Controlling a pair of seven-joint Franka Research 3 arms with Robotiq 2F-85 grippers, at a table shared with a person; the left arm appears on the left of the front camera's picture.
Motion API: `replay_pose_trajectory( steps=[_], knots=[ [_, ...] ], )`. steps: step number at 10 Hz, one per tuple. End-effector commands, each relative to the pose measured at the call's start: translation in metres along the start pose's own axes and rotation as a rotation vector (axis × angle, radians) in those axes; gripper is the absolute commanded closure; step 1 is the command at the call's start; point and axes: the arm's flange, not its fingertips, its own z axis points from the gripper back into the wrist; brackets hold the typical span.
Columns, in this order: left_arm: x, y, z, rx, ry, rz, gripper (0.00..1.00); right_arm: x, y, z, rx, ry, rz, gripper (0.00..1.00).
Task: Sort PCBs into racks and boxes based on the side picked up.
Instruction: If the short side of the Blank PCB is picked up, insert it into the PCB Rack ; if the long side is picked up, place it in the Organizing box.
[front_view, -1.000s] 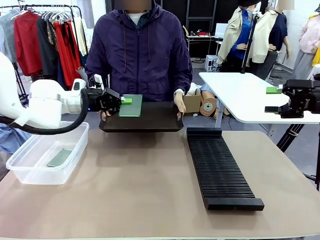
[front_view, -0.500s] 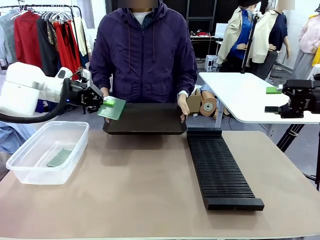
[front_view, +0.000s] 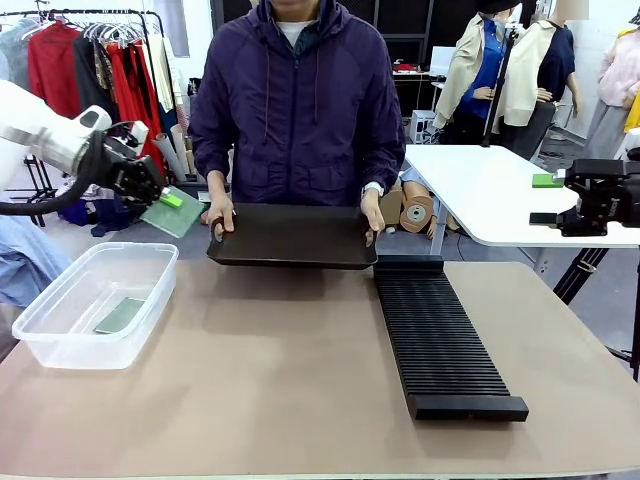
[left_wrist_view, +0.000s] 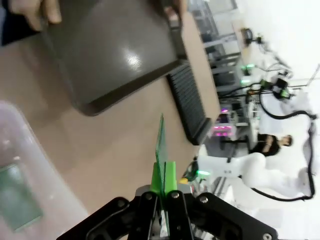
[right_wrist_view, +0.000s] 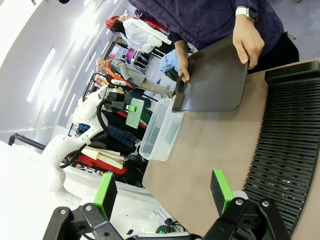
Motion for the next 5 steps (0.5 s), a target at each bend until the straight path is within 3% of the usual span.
replay_pose_trajectory(
  steps=[1,2,5],
  knots=[
    [0.006,0.005,0.014,0.136,0.024,0.013,1.00,0.001,0.002,-0.001,0.003,-0.012,0.006,0.00],
    [0.006,0.010,0.024,0.220,0.030,0.015,1.00,0.001,0.002,-0.001,0.003,-0.012,0.006,0.00],
    [0.003,0.020,0.040,0.322,0.076,0.065,1.00,0.001,0.002,-0.001,0.003,-0.012,0.006,0.00]
  ],
)
